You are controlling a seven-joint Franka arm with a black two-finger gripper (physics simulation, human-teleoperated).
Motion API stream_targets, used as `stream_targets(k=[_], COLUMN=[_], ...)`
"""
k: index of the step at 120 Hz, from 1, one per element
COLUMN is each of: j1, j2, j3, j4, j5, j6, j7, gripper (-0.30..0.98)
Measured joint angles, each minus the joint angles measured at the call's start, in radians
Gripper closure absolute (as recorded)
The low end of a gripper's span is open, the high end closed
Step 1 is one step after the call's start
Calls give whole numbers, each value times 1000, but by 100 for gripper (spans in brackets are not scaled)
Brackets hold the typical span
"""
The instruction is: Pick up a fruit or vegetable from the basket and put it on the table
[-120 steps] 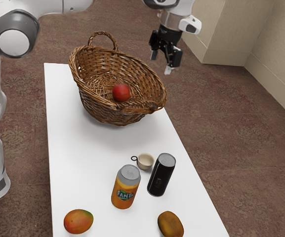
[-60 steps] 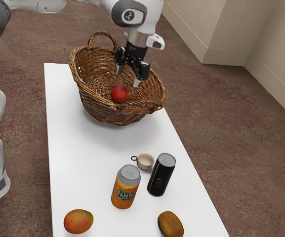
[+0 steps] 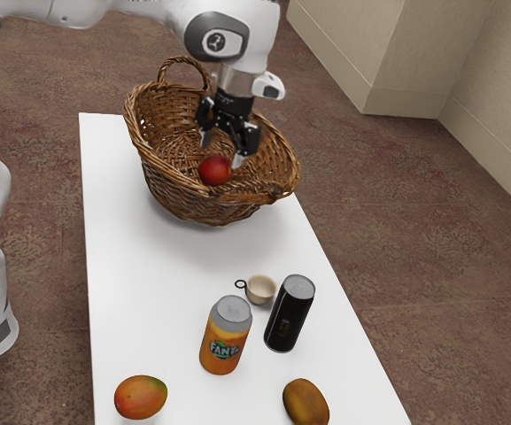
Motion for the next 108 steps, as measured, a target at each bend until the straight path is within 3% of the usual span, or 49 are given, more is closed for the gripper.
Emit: stream_targets(k=[81,98,108], j1=[-2,-2,-2], j2=[6,11,12], j3=[3,4,4], j4=[-70,-72,-72], j5=[1,-2,0], j6=[59,62,62], j7=[-41,-46,-49], gripper=[0,23,31])
